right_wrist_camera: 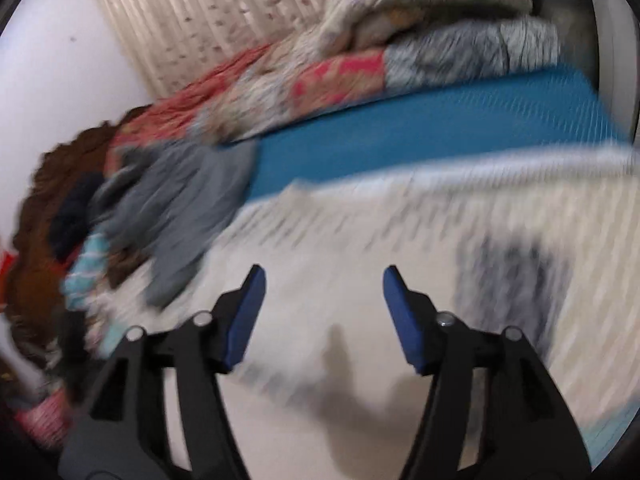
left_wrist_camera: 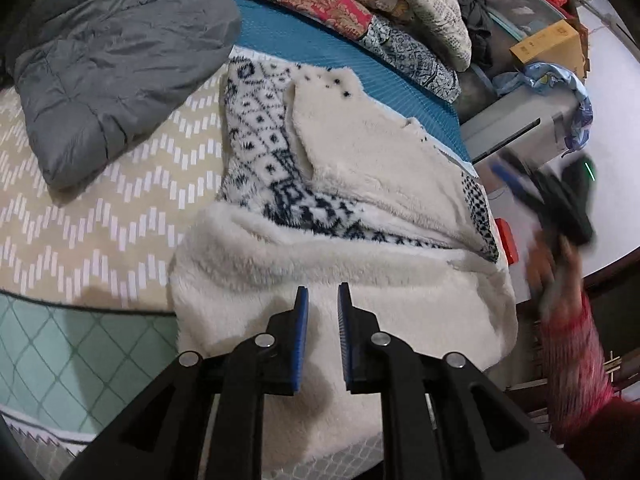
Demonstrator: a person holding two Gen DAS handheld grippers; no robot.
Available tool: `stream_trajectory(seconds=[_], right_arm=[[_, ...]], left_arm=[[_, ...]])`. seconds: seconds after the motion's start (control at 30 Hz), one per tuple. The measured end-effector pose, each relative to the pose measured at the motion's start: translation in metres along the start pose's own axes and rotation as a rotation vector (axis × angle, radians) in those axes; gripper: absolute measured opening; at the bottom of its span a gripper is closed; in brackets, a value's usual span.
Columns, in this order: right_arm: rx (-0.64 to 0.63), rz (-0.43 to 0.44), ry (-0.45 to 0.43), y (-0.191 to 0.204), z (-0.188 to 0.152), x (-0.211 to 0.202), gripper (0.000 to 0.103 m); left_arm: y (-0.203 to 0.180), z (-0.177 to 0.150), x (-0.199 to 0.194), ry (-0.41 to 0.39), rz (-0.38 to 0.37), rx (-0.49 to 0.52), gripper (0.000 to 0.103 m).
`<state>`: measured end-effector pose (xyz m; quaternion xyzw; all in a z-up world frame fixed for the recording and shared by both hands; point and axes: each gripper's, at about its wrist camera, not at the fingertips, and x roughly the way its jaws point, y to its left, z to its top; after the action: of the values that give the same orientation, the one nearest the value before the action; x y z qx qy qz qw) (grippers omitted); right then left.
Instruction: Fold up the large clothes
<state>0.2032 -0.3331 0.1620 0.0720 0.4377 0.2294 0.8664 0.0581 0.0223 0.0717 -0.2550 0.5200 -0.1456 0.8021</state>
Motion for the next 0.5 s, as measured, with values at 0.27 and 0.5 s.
stream_trajectory(seconds=[0.27,0.5], right_arm=[[0.013,-0.194,0.291,-0.048,0.052,0.158,0.064],[-0.123,-0.098,0.144,-0.002,0.039,0.103,0.012]], left_arm=[[0.001,-0.004,0.001,0.033,0.036,-0.008,0.019],[0.002,-0.003,0.005,0.046,0.044,-0.032,0.019]])
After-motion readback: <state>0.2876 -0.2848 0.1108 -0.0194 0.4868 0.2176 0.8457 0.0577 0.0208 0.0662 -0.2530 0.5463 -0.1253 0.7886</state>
